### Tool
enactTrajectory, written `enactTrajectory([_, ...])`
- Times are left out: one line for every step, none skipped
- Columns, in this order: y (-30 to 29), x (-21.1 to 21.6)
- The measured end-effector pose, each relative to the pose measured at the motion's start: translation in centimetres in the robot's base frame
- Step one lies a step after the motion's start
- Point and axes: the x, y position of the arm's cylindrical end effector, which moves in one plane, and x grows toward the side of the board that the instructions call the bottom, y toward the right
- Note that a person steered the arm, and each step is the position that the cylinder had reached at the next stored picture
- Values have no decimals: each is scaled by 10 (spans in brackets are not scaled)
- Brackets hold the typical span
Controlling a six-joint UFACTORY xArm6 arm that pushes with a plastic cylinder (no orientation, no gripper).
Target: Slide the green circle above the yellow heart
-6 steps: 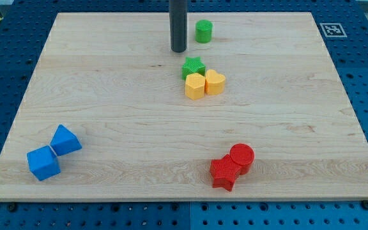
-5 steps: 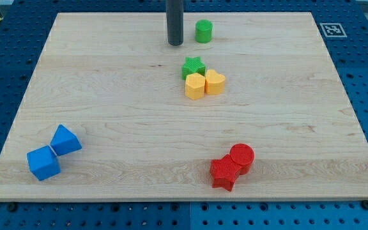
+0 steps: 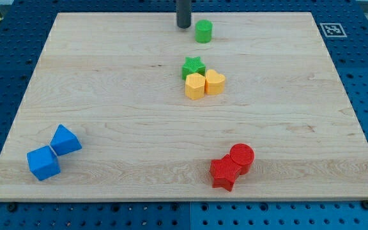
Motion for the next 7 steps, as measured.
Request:
enactTrajectory([5, 4])
enactTrajectory([5, 4])
enactTrajectory([12, 4])
enactTrajectory([20, 4])
enactTrajectory([33, 9])
enactTrajectory([39, 18])
enactTrajectory([40, 18])
